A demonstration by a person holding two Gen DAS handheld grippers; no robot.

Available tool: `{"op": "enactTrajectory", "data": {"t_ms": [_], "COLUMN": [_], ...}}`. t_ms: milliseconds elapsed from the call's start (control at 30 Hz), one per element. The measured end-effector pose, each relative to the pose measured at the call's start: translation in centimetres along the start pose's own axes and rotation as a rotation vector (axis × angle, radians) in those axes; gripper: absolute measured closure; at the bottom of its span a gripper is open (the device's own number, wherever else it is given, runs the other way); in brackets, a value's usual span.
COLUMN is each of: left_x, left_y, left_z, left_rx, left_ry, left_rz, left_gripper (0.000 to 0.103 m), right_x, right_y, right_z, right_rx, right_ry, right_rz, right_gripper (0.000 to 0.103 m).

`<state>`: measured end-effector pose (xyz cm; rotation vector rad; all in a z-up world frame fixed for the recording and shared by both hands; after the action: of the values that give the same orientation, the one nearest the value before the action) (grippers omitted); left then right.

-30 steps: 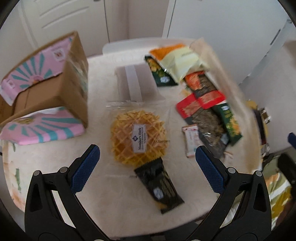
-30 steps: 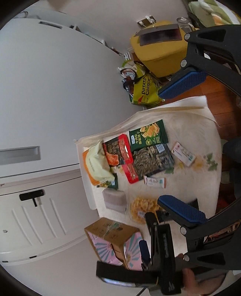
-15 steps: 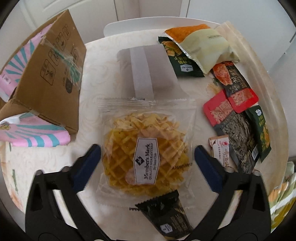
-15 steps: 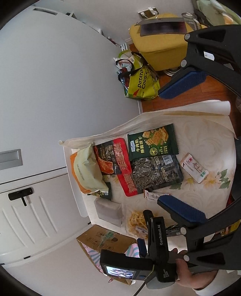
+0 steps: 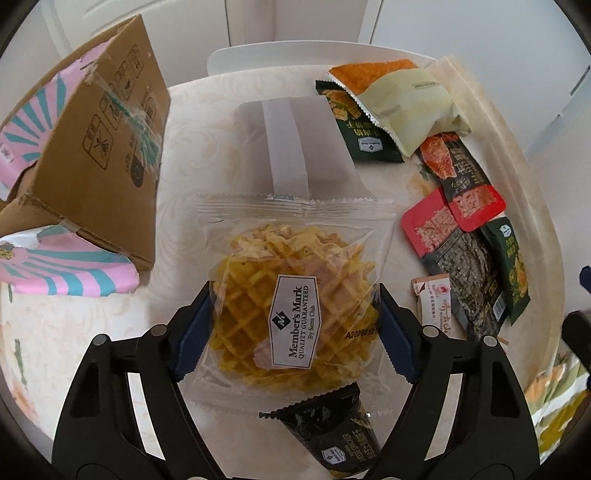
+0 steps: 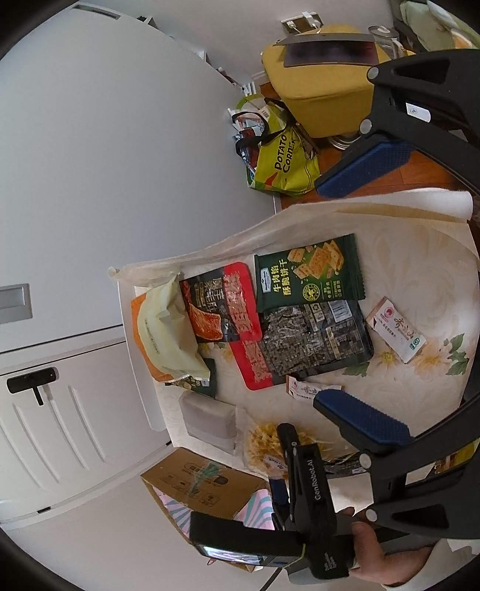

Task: Organize snacks
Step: 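Lift the waffle with the left gripper while the right gripper grasps a white sachet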

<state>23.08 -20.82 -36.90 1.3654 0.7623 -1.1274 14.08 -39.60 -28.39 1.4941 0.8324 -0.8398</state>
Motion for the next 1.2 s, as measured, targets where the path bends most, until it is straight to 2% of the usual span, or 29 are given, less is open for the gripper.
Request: {"op": "enactTrajectory", "data": {"t_ms": [267,500,667,833,933,1033,1200], "left_x": [-2.7,-7.9,-10.2,-10.6,-10.9,-11.0,-11.2], "left_y": [0.3,1.3,1.7,1.5,1.3,1.1,0.8], "left_z": [-0.4,-1.1,-2.3,-3.4,-4.2,-4.4,-4.4], "left_rx": [0.021,0.059,0.078,0.121,0.144,0.164,0.194], "left_ry": [-0.03,-0.051,-0.071,-0.068,-0.072,-0.092,-0.107], "left_rz": [0.06,0.152,0.179,0.183,0.186,0.187,0.193], "left_gripper": [0.026,0.026,0.026,0.026,0.026,0.026,0.026], "right_x": [0.1,-0.2,0.6,2.2,3.4,4.7,6.3], "right_y": [-0.2,-0.4,-0.7,-1.1,-1.3,-1.6,-2.1], "right_z": [-1.5,-3.9,-6.1,-8.4,-9.2,-9.7,-10.5], "right_rx": [-0.01,-0.022,-0.021,-0.024,-0.027,-0.023,-0.026], "right_ry": [-0.011,-0.035,-0.06,-0.095,-0.125,-0.15,-0.182], "right_rz": [0.001,0.027,0.048,0.058,0.062,0.058,0.047], "right_gripper": [0.0,0.0,0.003,0.019,0.035,0.044,0.07]}}
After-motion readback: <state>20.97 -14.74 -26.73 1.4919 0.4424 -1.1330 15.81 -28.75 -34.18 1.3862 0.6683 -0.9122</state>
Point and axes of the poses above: each gripper's, at about its wrist camera, not at the fingertips, and x roughly the way its jaws point, z to its right, y to its top, the point moved 9 cm from there along x, roughly the way its jaws point, and after that the axes turned 3 degrees about -y, right-handed, at the moved point
